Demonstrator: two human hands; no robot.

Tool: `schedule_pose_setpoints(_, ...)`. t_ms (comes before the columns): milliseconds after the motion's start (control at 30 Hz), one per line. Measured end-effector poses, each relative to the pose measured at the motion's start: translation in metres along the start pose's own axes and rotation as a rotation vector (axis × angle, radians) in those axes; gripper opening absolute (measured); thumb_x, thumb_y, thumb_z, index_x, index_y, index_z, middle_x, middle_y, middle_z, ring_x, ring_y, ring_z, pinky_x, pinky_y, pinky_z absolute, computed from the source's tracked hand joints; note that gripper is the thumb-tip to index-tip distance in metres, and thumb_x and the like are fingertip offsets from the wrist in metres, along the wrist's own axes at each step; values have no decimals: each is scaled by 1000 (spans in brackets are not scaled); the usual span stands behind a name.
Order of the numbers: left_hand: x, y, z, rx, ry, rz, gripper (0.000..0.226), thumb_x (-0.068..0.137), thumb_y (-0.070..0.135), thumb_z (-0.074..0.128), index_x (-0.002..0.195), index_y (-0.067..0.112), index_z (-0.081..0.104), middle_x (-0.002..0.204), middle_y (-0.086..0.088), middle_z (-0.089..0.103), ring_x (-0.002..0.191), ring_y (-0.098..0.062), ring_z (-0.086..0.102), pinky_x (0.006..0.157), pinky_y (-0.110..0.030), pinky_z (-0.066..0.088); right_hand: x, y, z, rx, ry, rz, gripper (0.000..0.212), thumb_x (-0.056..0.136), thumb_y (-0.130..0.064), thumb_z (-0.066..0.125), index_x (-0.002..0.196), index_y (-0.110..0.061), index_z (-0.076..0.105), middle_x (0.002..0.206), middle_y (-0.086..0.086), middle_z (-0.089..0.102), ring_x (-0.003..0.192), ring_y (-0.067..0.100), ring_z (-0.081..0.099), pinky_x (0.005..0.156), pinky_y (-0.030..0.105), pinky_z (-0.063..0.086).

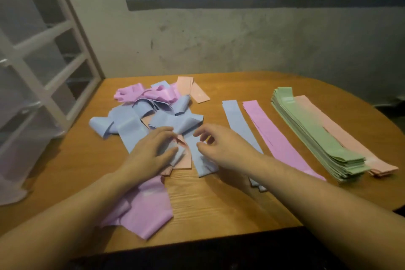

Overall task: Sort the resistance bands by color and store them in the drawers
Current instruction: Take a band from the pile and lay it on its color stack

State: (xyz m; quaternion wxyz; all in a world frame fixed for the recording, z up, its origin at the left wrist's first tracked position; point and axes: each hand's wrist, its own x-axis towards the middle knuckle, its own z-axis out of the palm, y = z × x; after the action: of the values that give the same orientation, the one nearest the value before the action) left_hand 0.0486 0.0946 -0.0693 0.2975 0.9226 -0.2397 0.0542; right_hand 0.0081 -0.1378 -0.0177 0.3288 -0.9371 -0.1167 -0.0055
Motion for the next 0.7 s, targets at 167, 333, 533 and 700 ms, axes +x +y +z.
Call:
schedule_pose_setpoints(167,-2,-4,5,-57,59,3,40,86,55,55,120,35,62,142,15,52,131,-5,48,110,-38,40,13,8,24,-100,-22,-16,27,94,-30,61,120,-28,65,123,-6,62,114,13,54,96,32,47)
schedule_pose_setpoints(333,-3,0,5,-40,125,58,34,86,47,61,116,31,64,137,12,53,127,-9,50,107,-39,43,25,10,40,-184,56,10,35,94,-47,58,123,-30,67,119,-5,63,114,17,52,92,32,44)
schedule_pose_setpoints(533,-10,6,4,118,170,249,40,84,44,66,120,25,65,135,7,56,127,-15,51,104,-37,40,26,9,52,-145,132,30,27,96,-47,58,110,-31,75,112,-6,61,110,18,51,92,38,45)
schedule_pose_setpoints(700,-14,9,2,167,139,303,49,83,41,72,129,26,61,141,9,53,133,-12,48,109,-39,36,18,11,59,155,266,-64,13,97,-32,61,87,-23,64,89,-15,55,90,7,52,77,35,49)
